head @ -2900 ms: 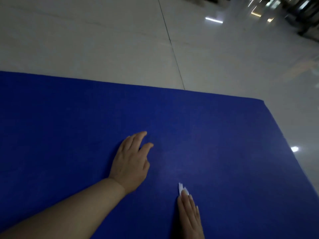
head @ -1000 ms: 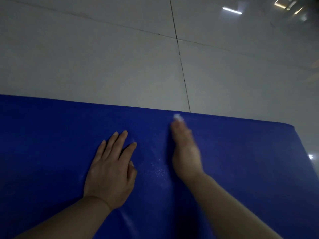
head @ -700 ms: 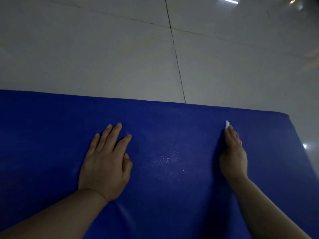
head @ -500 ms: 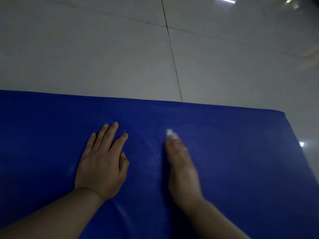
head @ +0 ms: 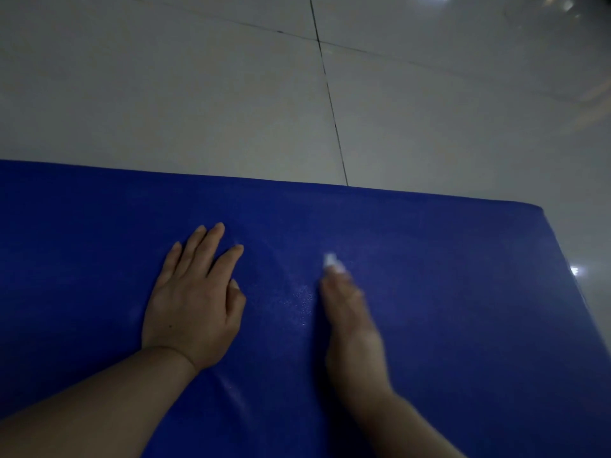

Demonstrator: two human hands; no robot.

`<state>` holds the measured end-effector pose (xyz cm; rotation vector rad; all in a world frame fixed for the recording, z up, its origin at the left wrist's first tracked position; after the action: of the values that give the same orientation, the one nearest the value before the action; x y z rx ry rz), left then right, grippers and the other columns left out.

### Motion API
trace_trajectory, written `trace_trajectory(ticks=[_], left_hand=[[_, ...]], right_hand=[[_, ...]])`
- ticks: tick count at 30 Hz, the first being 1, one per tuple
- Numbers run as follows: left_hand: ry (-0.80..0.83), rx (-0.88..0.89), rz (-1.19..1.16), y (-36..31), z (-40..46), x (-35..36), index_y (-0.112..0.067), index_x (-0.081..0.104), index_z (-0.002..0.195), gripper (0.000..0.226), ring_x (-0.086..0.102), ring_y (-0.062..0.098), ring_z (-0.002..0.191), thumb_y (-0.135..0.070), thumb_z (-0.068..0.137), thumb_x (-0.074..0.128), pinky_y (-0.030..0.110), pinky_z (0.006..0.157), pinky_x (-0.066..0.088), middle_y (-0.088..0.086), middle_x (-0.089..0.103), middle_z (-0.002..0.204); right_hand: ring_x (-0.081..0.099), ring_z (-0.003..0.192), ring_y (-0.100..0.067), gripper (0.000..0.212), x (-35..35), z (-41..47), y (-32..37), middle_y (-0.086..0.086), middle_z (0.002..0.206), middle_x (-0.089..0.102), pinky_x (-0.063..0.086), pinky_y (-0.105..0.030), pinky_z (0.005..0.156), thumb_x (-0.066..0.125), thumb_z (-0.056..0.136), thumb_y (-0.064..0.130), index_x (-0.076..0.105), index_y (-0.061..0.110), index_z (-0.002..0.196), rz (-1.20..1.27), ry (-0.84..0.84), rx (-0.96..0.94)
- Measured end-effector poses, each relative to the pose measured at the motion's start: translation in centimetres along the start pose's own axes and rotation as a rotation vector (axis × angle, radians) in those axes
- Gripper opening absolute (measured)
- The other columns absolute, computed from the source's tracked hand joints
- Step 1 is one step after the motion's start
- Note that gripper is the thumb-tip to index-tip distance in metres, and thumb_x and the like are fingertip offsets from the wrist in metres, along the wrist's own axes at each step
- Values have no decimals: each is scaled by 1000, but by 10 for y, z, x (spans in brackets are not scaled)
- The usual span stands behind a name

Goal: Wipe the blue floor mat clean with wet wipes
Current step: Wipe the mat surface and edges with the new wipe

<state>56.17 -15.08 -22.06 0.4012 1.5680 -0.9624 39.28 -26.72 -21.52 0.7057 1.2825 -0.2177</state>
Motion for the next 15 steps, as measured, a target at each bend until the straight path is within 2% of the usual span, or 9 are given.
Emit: trace_trajectory(ticks=[2,4,5,7,9,10,12,15], left_hand=[[3,-1,7,0,0,-1,-9,55,130,55,28,27,140,-30,88,28,39,115,11,13,37,150],[-1,-1,5,0,0,-1,-9,55,130,55,28,27,140,-30,88,28,38,116,11,13,37,150],[-4,1,0,0,0,-1,-10,55,130,54,28,27,140,-30,88,28,38,116,10,13,37,150],[-8,3,2,0,0,-1,-10,56,130,54,28,27,140,-30,88,28,37,116,9,13,38,149],[-9,3,6,0,1,-1,-10,56,130,54,28,27,139,-30,88,28,36,115,8,14,39,149],[-9,3,5,0,1,0,-10,56,130,54,28,27,139,-30,88,28,37,115,8,14,39,149],[-10,3,10,0,1,0,-10,56,130,54,29,27,139,-30,88,28,38,115,9,14,39,149],[-10,-4,9,0,1,0,-10,55,131,55,28,27,140,-31,88,27,40,116,13,13,37,150]], right_hand=[[23,144,-17,67,10,-9,27,-6,155,29,15,-31,118,27,80,-6,36,8,145,30,92,-190],[23,144,-16,75,2,-9,8,-3,155,29,15,-31,118,24,73,-10,35,10,145,14,112,-207],[23,144,-15,82,-7,-8,-14,-1,155,29,17,-32,118,25,69,-15,35,11,146,3,90,-137],[24,144,-14,93,-31,-9,-69,5,155,29,19,-38,117,30,64,-28,33,15,147,-16,-3,117],[20,145,-14,95,-53,-14,-114,8,154,24,19,-42,119,36,68,-32,27,21,147,-45,-79,417],[18,145,-14,93,-58,-16,-123,9,154,21,19,-42,119,37,71,-31,25,20,147,-65,-92,491],[18,145,-13,87,-50,-17,-106,8,154,21,21,-42,118,34,72,-30,29,12,148,-55,-106,432],[24,144,-17,70,-18,-34,-36,-4,155,29,19,-34,118,32,78,-14,35,6,145,-5,-44,145]])
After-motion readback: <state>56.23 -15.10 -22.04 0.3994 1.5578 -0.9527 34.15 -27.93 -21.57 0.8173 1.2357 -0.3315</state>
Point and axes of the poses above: each hand's wrist, its own z-axis towards the middle knuckle, its own x-axis out of the palm, y = z × x, the point moved 4 cm from there along z, towards the middle knuckle
